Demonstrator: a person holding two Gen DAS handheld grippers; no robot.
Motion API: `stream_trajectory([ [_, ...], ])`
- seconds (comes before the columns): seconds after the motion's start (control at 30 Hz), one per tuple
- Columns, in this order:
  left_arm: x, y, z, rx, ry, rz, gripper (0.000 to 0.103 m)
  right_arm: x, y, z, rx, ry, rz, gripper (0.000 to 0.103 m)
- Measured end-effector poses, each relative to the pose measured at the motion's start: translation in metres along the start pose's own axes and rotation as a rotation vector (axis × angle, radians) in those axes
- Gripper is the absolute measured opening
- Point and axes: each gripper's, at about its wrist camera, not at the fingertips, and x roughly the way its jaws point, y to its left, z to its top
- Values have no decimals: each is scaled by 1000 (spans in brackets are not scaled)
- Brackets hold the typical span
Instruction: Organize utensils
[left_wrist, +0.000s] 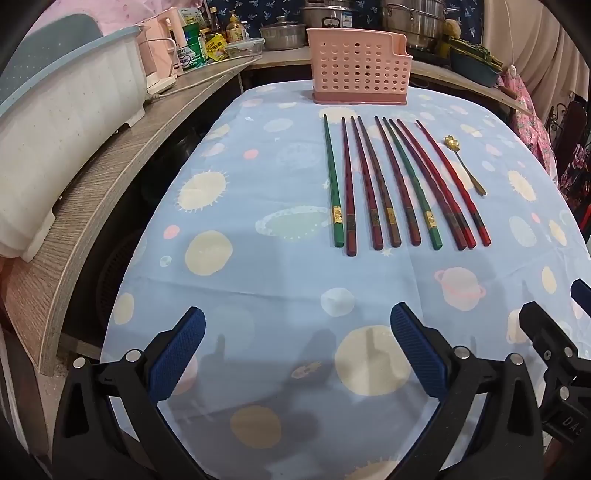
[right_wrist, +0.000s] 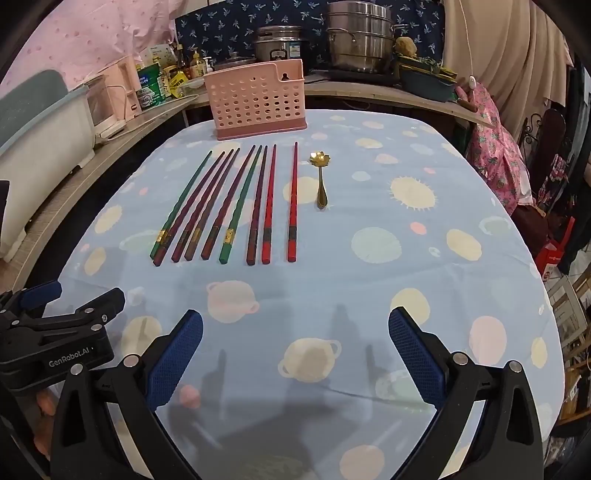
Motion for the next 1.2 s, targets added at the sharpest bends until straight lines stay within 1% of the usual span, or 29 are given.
stream_trajectory([
  [0.37, -1, -1, 1, 9, -12, 0, 95, 1, 1, 0, -2, 1, 3, 96],
  [0.77, 0, -1, 2, 7, -13, 0, 94, 2, -3, 0, 11, 2, 5, 96],
  [1.2, 4, 0, 3, 9, -5, -7, 94, 7, 2, 1, 0, 8, 4, 96],
])
